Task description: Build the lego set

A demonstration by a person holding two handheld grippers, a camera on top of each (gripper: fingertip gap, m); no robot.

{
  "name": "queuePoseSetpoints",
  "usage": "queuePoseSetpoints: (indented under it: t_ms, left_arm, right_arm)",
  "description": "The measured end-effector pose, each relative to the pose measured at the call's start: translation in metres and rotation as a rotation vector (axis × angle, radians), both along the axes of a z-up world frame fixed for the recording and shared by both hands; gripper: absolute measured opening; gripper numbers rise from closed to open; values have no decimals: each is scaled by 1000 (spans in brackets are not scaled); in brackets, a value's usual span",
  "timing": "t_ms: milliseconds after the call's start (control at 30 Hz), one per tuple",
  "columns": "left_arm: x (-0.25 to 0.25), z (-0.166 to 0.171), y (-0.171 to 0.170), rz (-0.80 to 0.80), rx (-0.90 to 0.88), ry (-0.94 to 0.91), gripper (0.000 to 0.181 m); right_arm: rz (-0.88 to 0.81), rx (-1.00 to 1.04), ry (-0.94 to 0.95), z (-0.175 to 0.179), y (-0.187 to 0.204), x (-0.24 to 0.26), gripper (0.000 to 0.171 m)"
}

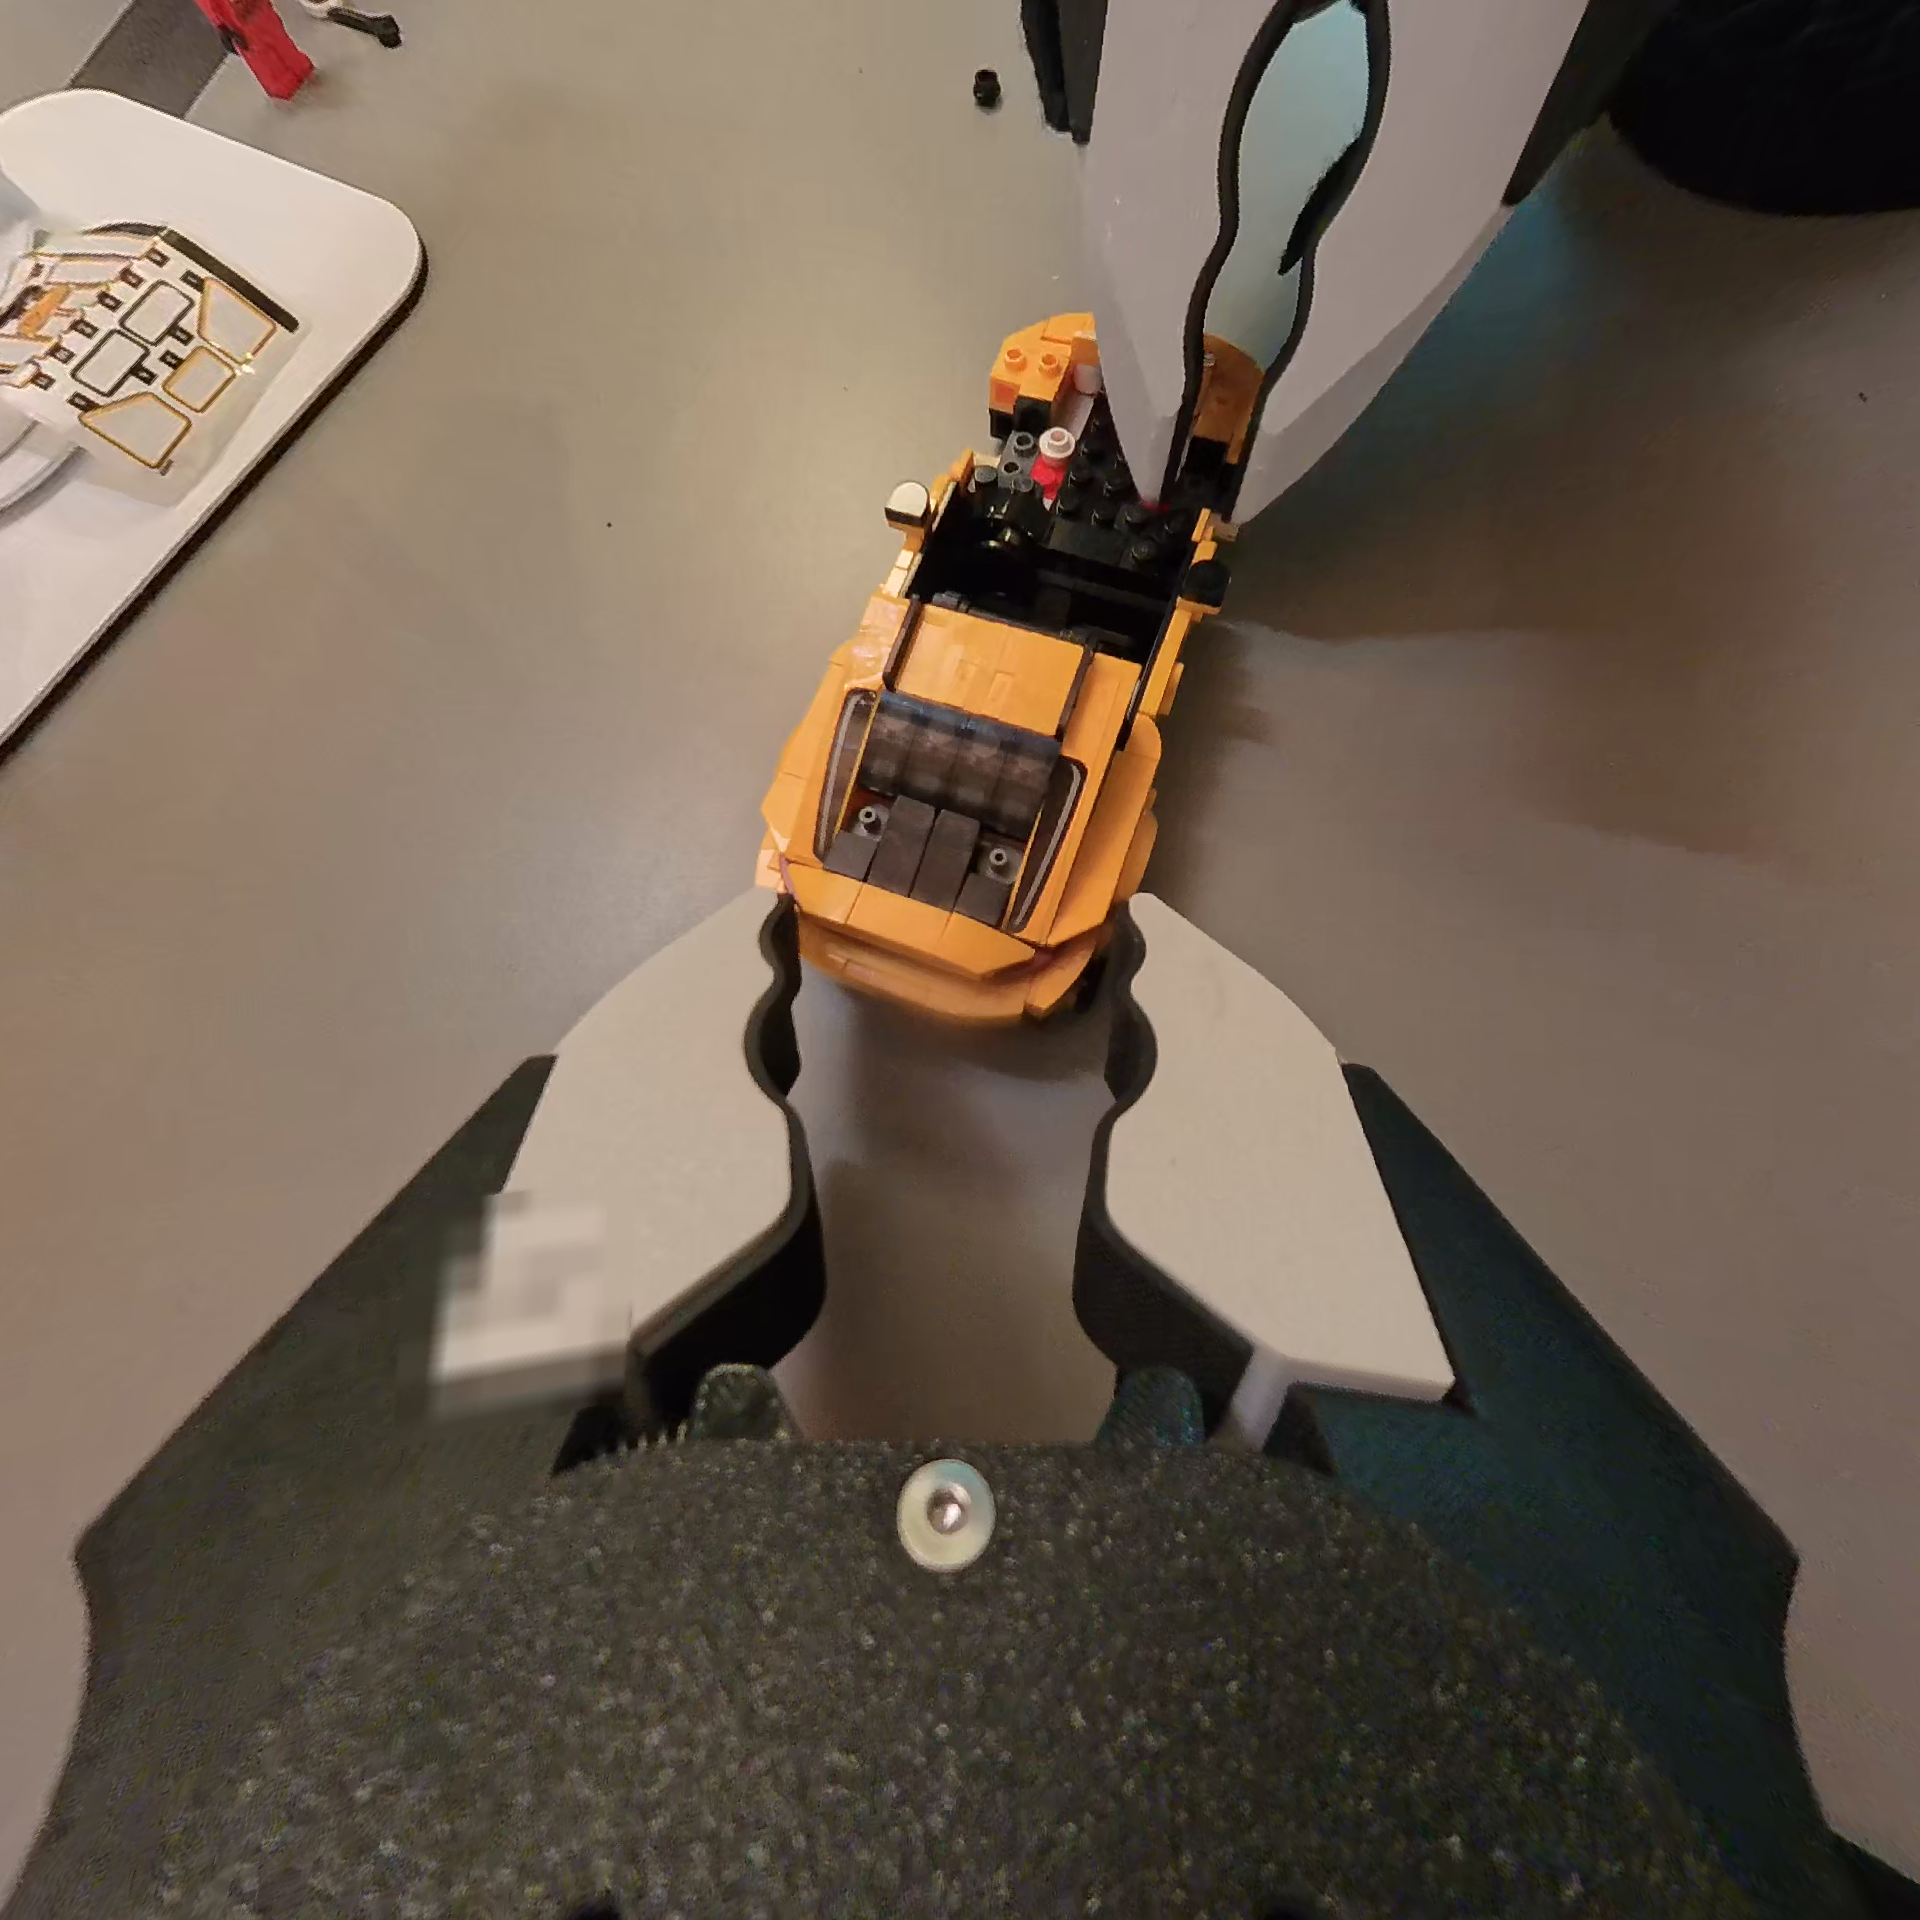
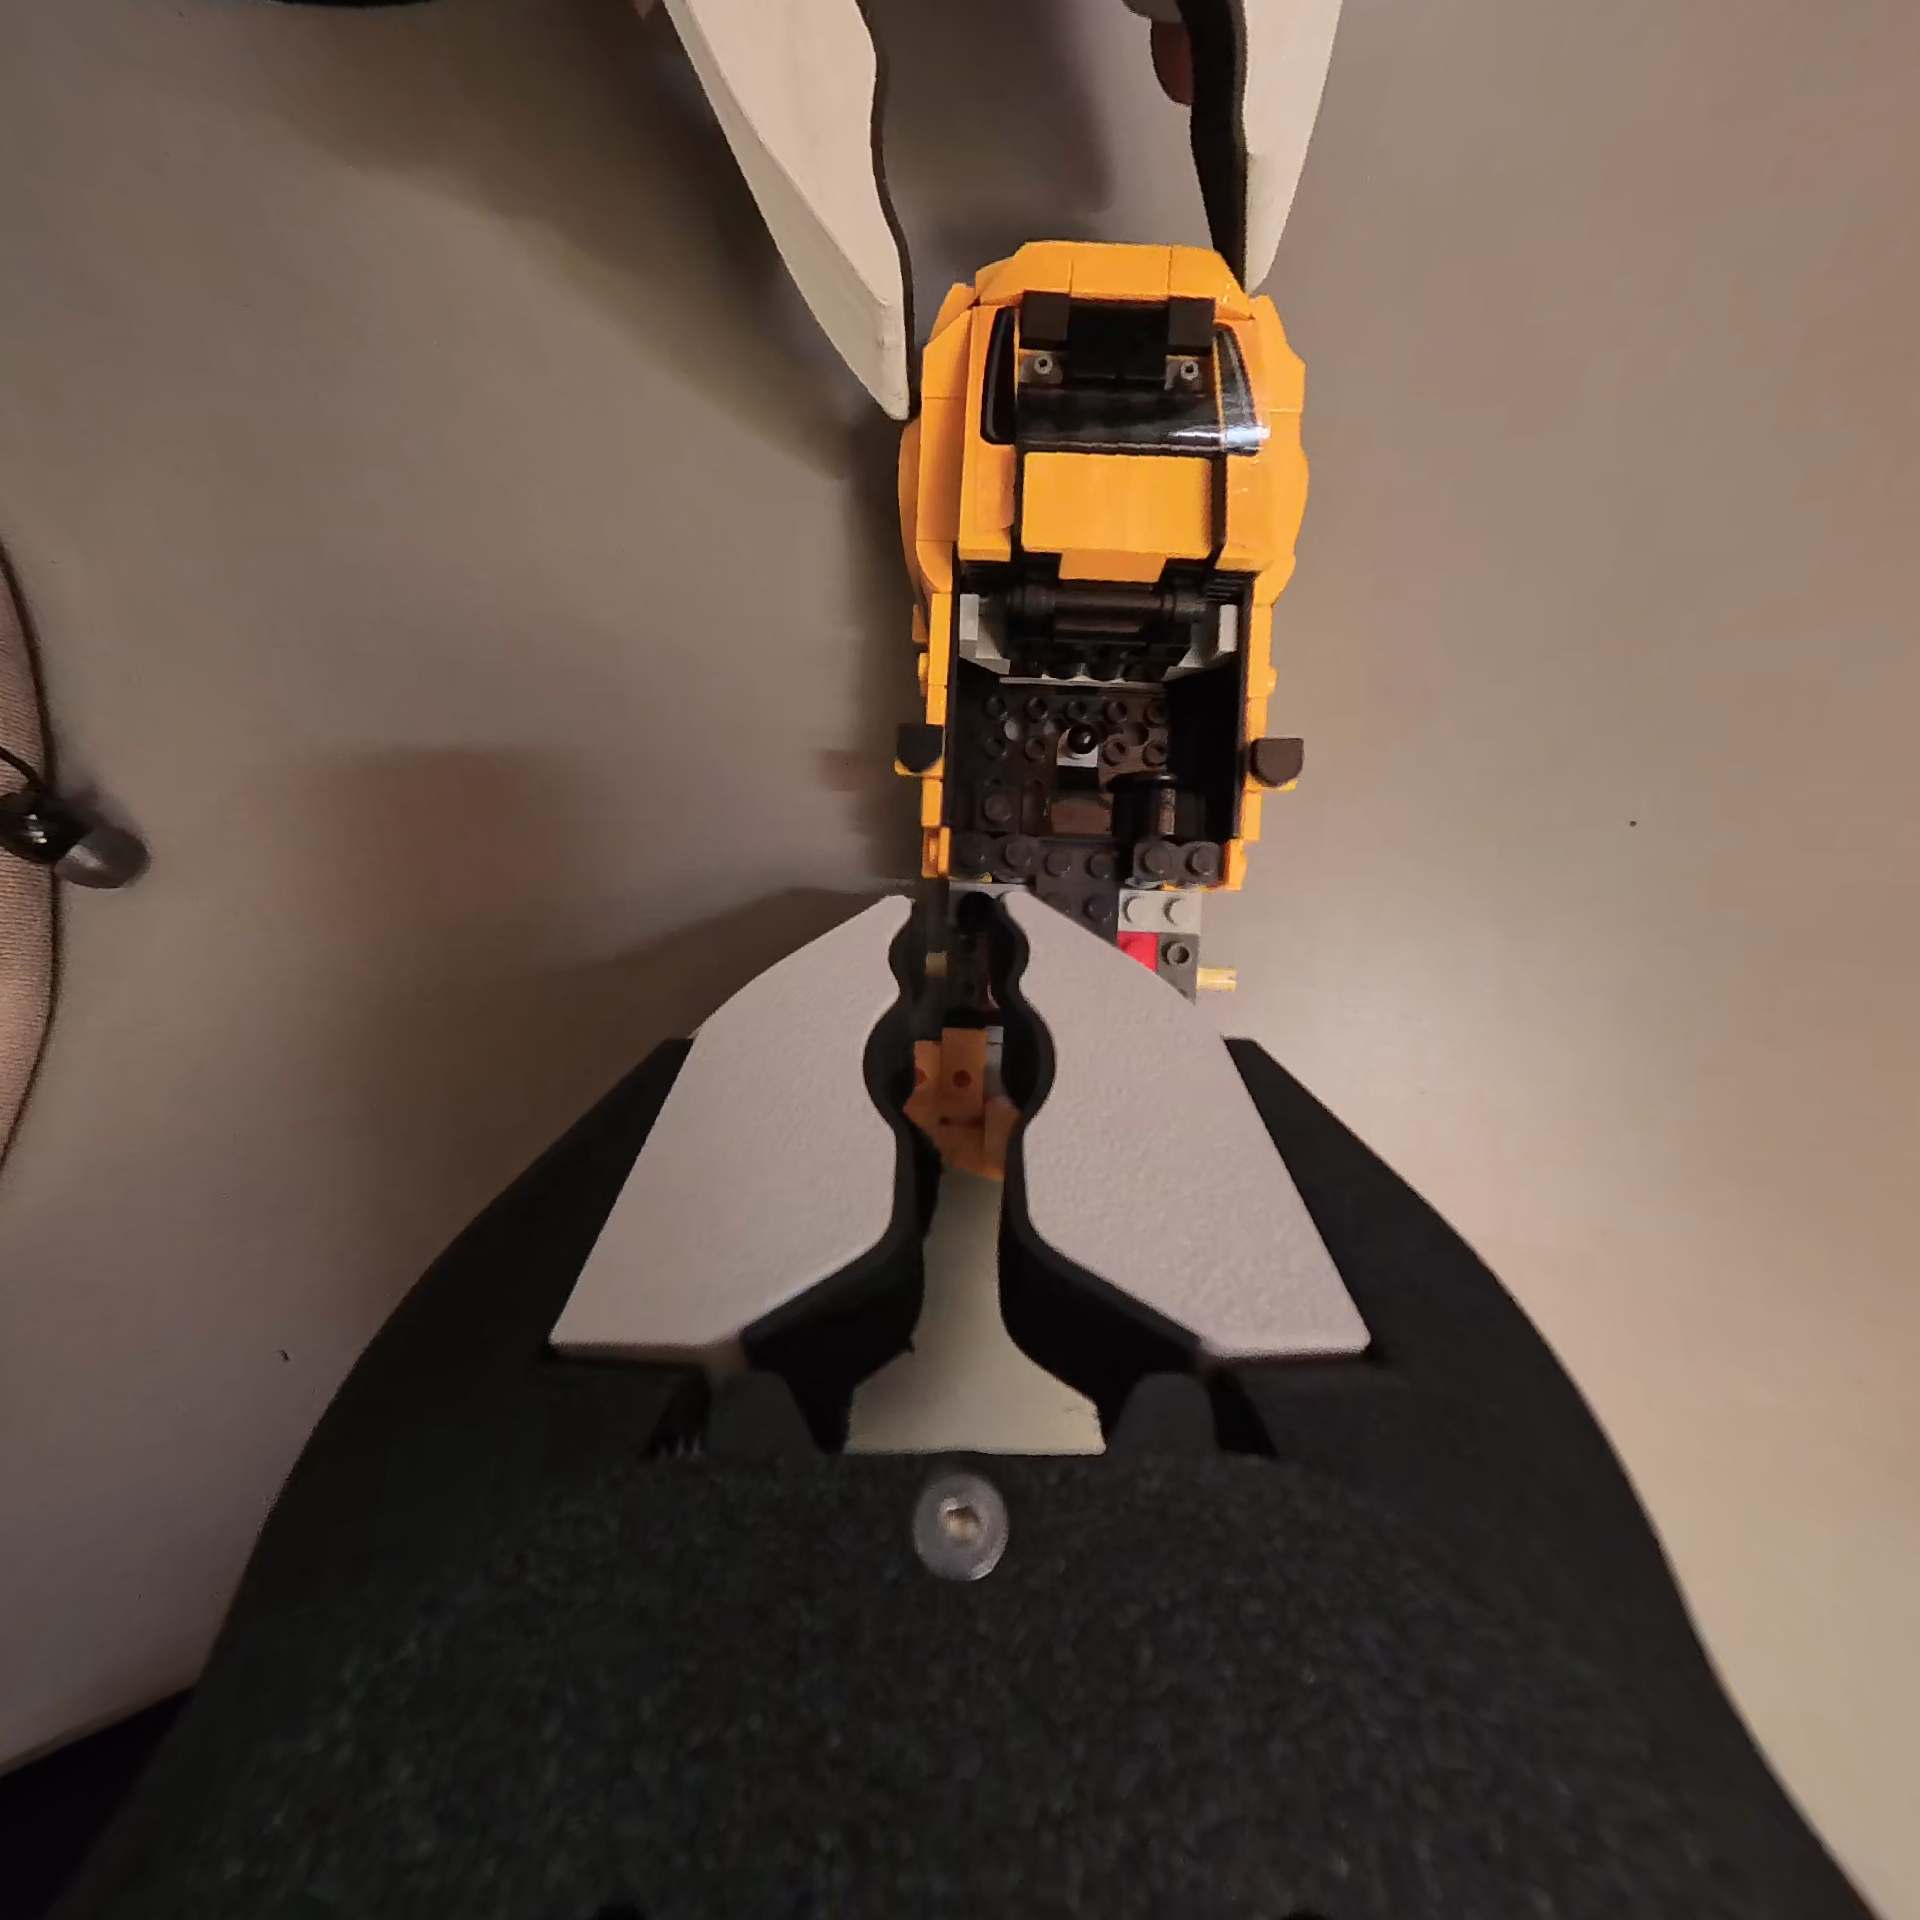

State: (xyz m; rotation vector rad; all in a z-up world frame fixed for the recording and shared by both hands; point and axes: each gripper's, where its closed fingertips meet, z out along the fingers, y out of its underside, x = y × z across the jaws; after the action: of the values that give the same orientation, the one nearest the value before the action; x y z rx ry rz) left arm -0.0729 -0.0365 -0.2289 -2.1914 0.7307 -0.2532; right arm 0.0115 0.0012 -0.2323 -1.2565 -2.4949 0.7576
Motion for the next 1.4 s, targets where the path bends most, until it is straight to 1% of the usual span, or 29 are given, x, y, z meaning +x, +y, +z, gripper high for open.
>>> queuePoseSetpoints:
  t_ms: [233,467,833,1100,1400]
  left_arm:
    - [0,0,0,-2,0,2,55]
    - [1,0,0,-3,-1,2,55]
    - [1,0,0,2,-6,5,55]
    - [2,-1,0,10,-16,10,55]
    - [2,-1,-1,15,-16,13,55]
  right_arm:
    - [-24,-46,-35,-2,5,-1,3]
    - [-13,-74,-64,-3,4,-2,2]
    - [18,-62,-98,-3,2,-2,0]
    - [58,67,-181,-4,2,-3,0]
    - [110,192,-213,-5,3,-2,0]
